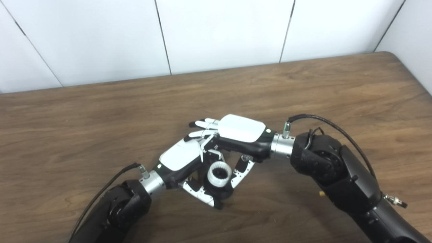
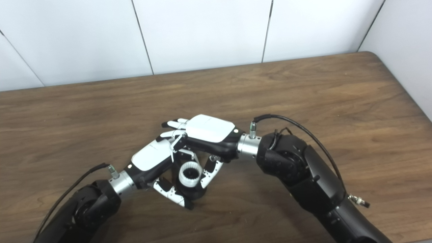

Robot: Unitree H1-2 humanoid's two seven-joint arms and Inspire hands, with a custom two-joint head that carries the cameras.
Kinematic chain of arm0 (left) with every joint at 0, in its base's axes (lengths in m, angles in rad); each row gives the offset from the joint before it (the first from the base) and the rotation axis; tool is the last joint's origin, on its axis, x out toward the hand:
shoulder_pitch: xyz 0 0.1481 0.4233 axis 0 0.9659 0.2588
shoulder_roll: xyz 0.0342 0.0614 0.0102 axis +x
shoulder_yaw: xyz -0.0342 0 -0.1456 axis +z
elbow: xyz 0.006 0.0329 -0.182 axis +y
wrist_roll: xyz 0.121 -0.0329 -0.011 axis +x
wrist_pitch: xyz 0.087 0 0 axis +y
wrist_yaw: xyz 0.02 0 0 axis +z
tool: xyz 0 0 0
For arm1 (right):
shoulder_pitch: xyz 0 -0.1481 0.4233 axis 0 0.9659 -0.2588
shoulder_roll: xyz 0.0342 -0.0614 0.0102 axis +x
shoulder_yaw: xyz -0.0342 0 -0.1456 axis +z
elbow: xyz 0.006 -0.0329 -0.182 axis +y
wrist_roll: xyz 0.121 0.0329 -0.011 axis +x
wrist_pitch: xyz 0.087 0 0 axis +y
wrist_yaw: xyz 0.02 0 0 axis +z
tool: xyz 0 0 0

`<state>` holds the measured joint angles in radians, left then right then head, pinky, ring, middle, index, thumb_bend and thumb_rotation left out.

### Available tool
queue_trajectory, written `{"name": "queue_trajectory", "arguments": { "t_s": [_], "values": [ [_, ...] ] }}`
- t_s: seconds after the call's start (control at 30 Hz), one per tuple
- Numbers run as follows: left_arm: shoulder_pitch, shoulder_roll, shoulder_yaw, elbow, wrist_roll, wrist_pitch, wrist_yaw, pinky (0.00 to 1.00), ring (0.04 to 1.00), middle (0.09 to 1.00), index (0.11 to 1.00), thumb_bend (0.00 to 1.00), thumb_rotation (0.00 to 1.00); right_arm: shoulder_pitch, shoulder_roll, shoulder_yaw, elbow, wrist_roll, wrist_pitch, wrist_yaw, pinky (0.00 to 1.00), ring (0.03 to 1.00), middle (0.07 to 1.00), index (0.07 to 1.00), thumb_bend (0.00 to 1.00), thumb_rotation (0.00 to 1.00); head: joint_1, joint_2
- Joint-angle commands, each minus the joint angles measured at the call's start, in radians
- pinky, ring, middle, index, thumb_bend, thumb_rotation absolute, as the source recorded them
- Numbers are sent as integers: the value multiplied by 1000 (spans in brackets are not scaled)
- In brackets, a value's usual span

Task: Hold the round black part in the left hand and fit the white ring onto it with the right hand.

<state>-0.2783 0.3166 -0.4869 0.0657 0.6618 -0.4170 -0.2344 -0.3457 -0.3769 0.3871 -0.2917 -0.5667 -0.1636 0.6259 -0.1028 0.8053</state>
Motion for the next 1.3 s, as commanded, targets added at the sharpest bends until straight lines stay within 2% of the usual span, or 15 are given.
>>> {"name": "queue_trajectory", "arguments": {
  "t_s": [0.0, 0.4, 0.77, 0.87, 1.0, 1.2, 1.27],
  "values": [
    [-20, -12, -11, -3, 8, -40, 11, 1000, 966, 840, 482, 524, 54, 3, -23, 15, -2, -29, 6, 13, 1000, 1000, 893, 484, 525, 133, -1, 0],
    [-37, -35, -30, 43, 13, -26, -2, 987, 968, 851, 483, 524, 53, 7, -55, 43, -23, -33, 9, 28, 989, 1000, 878, 484, 524, 129, 4, 4],
    [-45, -54, -46, 45, 10, 36, -55, 1000, 986, 870, 482, 525, 56, 5, -89, 58, -22, -51, -29, 17, 962, 1000, 880, 484, 524, 128, 10, 2],
    [-52, -64, -48, 54, -5, 58, -75, 1000, 990, 869, 482, 525, 57, 6, -99, 65, -16, -70, -69, -15, 945, 1000, 873, 484, 524, 128, 16, 0],
    [-57, -72, -43, 49, -34, 120, -116, 1000, 999, 879, 482, 525, 57, 10, -113, 72, -3, -122, -151, -83, 922, 1000, 861, 483, 525, 130, 17, -2],
    [-62, -73, -39, 81, -66, 118, -119, 1000, 996, 842, 482, 525, 58, 16, -127, 82, 25, -225, -276, -195, 903, 1000, 850, 483, 525, 130, 19, -6],
    [-62, -71, -40, 82, -72, 125, -124, 1000, 985, 798, 482, 525, 59, 13, -138, 96, 28, -273, -299, -226, 905, 1000, 850, 483, 525, 130, 20, -7]
  ]
}}
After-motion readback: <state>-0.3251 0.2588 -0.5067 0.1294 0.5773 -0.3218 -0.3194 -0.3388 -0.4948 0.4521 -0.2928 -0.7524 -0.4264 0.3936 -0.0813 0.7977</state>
